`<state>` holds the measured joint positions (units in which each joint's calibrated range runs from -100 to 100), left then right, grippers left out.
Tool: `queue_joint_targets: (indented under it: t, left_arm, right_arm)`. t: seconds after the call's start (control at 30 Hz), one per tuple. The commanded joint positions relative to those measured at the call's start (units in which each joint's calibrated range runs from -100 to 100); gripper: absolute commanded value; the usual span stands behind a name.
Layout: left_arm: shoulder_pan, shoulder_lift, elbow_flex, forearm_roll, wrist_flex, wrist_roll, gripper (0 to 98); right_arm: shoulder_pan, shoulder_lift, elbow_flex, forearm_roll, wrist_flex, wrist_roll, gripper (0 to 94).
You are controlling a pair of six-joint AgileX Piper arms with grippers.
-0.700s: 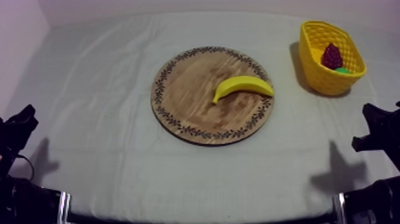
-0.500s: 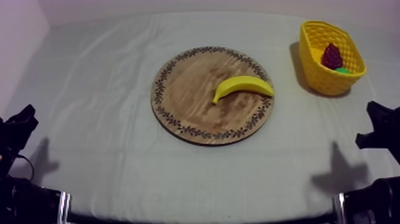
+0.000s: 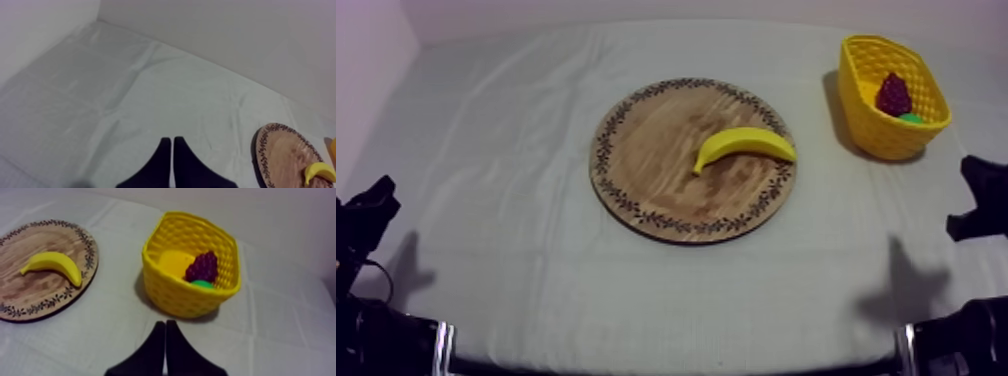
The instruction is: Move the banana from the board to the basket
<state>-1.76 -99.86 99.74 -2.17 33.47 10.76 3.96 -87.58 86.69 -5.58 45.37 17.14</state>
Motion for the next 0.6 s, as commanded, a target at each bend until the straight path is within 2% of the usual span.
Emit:
queue_joint_targets:
  t: [0.0,0.4,0.57]
  left_arm:
    - [-0.01,0.03,0.04,0.00,0.00,0.01,0.1]
    - [-0.01,0.03,0.04,0.00,0.00,0.01,0.1]
    - [-0.01,0.03,0.04,0.00,0.00,0.01,0.1]
  right_arm:
    - [-0.96,4.81,-8.98,0.13,1.93,0.97,0.7]
    - [-13.18,26.94,-38.63,5.84,13.32,3.47,0.7]
    - [-18.35,36.21,-45.13,8.59,16.10,2.25,0.7]
